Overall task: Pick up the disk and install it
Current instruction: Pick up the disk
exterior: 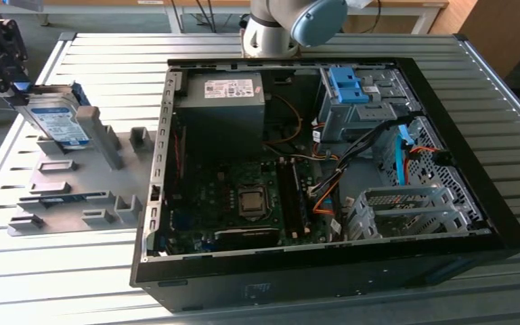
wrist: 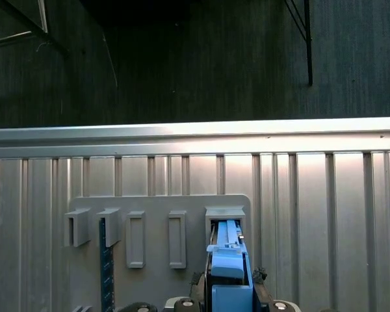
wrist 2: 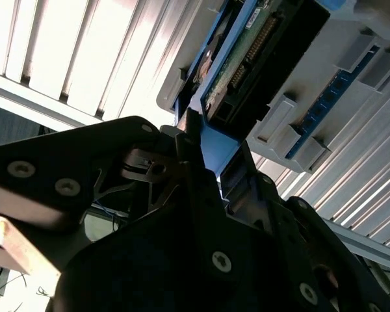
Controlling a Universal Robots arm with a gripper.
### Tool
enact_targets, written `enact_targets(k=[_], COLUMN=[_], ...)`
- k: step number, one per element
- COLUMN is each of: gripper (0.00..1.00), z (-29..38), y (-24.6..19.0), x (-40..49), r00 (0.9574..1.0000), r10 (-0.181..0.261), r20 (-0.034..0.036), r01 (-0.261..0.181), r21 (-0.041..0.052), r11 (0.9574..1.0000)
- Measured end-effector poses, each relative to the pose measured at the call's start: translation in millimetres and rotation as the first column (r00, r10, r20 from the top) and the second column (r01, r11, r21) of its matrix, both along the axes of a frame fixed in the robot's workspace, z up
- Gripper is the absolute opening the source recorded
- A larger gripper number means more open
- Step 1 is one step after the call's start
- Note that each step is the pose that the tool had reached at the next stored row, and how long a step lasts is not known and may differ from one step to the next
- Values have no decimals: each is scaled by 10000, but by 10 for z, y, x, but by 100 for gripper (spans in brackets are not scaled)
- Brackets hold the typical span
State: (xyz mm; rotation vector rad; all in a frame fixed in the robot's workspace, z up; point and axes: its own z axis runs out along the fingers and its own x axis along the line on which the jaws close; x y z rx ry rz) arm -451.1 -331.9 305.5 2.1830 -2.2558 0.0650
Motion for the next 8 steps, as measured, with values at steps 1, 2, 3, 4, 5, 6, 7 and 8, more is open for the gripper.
enact_targets(k=[1, 2, 3, 4, 5, 6, 7, 8], gripper=[36, 36, 36, 36, 36, 36, 36, 36], z=[-1, -2, -2, -2, -2, -3, -3, -3], y=[1, 1, 1, 1, 1, 1, 1, 1], x=[0, 0, 0, 0, 0, 0, 0, 0], r00=[10000, 10000, 10000, 10000, 10000, 10000, 10000, 10000], r10=[1, 0, 1, 1, 1, 1, 1, 0], r20=[0, 0, 0, 0, 0, 0, 1, 1], r01=[-1, 0, -1, -1, -1, -1, -1, 0], r21=[0, 0, 0, 0, 0, 1, 1, 1], r11=[10000, 10000, 10000, 10000, 10000, 10000, 10000, 10000])
